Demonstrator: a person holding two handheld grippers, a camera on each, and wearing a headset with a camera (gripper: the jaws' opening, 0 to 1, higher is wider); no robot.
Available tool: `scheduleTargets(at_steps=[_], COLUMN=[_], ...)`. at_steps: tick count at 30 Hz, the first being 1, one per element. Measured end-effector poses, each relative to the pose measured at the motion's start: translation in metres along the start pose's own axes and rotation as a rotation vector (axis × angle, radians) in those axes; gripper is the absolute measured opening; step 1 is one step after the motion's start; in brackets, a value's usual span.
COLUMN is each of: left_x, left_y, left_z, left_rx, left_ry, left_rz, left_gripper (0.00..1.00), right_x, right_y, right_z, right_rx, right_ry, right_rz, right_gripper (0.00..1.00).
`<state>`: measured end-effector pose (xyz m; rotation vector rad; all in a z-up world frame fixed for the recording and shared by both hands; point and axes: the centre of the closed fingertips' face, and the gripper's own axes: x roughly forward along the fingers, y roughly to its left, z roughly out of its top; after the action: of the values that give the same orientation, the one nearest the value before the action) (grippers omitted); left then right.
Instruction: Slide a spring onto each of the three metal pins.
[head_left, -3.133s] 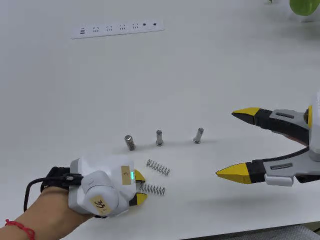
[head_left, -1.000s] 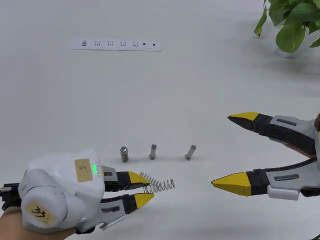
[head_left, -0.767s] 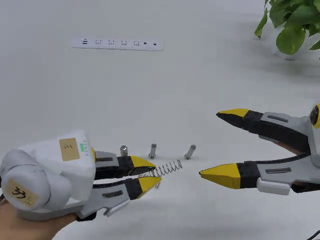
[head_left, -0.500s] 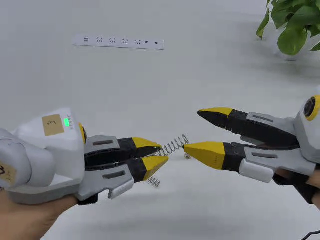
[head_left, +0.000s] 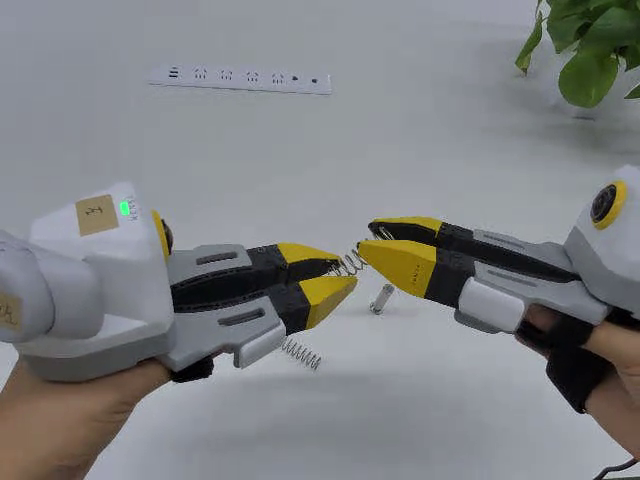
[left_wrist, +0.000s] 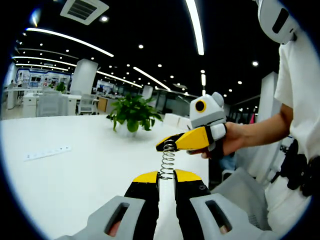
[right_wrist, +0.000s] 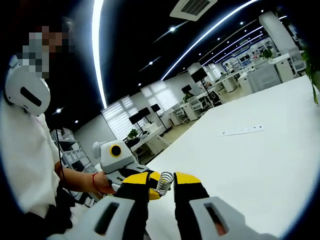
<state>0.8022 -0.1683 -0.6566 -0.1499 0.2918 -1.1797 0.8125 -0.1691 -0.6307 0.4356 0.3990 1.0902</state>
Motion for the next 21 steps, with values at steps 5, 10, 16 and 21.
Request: scheduleTargets(at_steps=[5,10,16,21], left_x=[0.0008,0.0020,0.0042,0.0044], left_y=[-0.0009,-0.0018,-0.0018,-0.0027], left_z=[0.0005,-0.0016,-0.0052,-0.0085], left_rx=[-0.005,0.001,0.021,0.036], left_ry=[-0.004,0.002,0.021,0.035], left_rz=[-0.006,-0.011,-0.015,-0.014], left_gripper=[0.10,0.10,0.11,0.12], right_x=[-0.0010,-0.0012,-0.0011,-0.0002], right_y=[0.0009,0.0013,0.0011,0.0021], right_z=[0.0022,0.0010,-0.0018,-0.0041], right_rx=[0.021,0.001,-0.022,-0.045], right_ry=[-0.019,-0.006,0.018,0.039], right_rz=[0.005,0.006,0.004,0.001], right_gripper=[0.15,0.12,0.12,0.12])
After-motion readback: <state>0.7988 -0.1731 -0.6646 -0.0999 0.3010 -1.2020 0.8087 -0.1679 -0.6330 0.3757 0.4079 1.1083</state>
